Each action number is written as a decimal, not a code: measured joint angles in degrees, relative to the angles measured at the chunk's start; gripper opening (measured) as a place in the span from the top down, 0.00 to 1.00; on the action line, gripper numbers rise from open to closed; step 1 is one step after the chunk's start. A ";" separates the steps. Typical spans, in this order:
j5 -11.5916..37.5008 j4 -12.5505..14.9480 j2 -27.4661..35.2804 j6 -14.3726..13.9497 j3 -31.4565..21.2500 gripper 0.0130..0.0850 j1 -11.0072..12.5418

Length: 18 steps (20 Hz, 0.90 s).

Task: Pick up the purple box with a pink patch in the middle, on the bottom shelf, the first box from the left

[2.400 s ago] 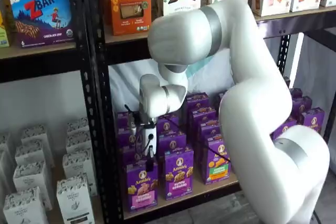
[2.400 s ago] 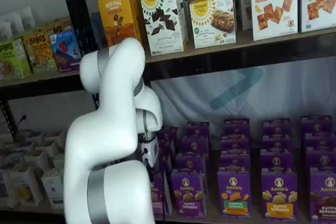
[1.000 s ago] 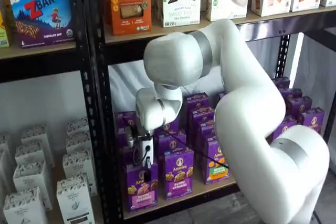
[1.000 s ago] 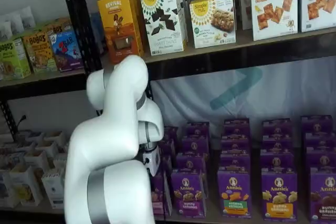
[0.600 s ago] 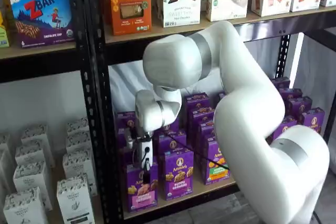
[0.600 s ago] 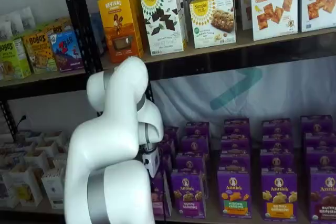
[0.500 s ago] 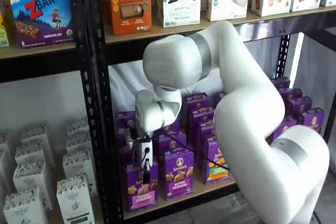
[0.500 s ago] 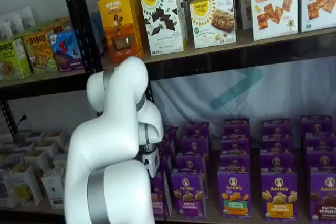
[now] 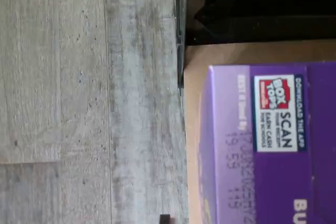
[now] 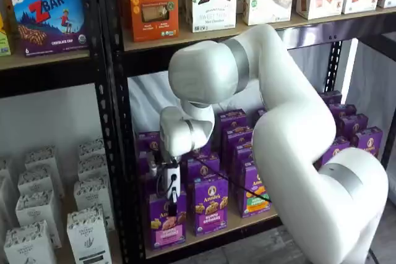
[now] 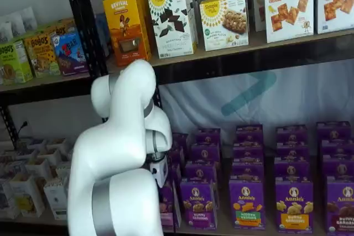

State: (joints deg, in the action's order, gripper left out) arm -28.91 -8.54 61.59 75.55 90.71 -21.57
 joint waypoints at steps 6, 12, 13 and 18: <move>0.08 0.99 -0.42 -0.72 -0.57 0.44 0.15; 0.05 0.74 -0.74 -0.43 -0.98 0.61 0.20; 0.03 0.78 -0.79 -0.46 -1.03 0.61 0.21; -0.15 1.57 -0.96 -1.14 -1.21 0.61 0.24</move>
State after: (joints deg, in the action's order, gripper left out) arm -29.06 -6.96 60.63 74.41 89.50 -21.33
